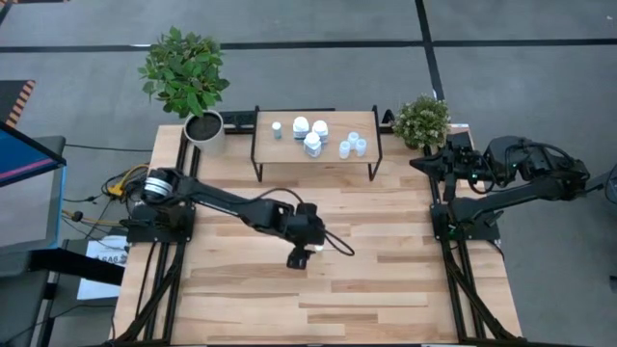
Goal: Pick and place medicine bottles onto shelf by color
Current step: Put the yellow pill bottle on the shelf
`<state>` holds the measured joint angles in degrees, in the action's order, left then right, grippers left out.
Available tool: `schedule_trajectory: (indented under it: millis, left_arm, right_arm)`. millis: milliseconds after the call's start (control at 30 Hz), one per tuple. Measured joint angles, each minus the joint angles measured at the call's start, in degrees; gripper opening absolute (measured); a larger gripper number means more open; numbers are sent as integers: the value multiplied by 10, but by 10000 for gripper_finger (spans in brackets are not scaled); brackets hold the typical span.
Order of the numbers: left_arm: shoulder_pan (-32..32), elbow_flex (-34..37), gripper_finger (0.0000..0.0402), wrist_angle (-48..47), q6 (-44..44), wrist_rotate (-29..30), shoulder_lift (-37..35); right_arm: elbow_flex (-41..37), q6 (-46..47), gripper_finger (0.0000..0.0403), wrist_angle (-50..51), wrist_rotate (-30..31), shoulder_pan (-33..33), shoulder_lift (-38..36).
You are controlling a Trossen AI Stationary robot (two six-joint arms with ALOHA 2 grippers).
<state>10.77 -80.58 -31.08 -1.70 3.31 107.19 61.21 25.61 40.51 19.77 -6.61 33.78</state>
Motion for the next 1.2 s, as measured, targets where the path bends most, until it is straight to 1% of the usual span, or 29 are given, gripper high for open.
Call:
schedule_trajectory:
  millis: [200, 433, 533, 667, 767, 933, 1133, 1200]
  left_arm:
    - [12, -7, 261, 8, -61, 2, 39]
    - [17, -7, 261, 18, -61, 48, 46]
    - [15, -8, 261, 26, -61, 46, 46]
    - [16, -6, 261, 19, -61, 40, 69]
    - [17, -7, 261, 40, -53, 34, 79]
    - [17, -7, 261, 64, -44, 47, 81]
    - [18, -7, 260, 56, -56, 45, 81]
    - [18, -7, 254, 54, -55, 45, 81]
  right_arm:
    - [0, 0, 13, 6, 0, 0, 0]
    - [0, 0, 13, 23, 0, 0, 0]
    - [0, 0, 13, 27, 0, 0, 0]
    - [0, 0, 13, 28, 0, 0, 0]
    - [0, 0, 13, 28, -1, 0, 0]
    - [0, 29, 13, 42, -2, 0, 0]
    - [0, 48, 13, 59, -2, 0, 0]
    - [0, 48, 13, 58, -2, 0, 0]
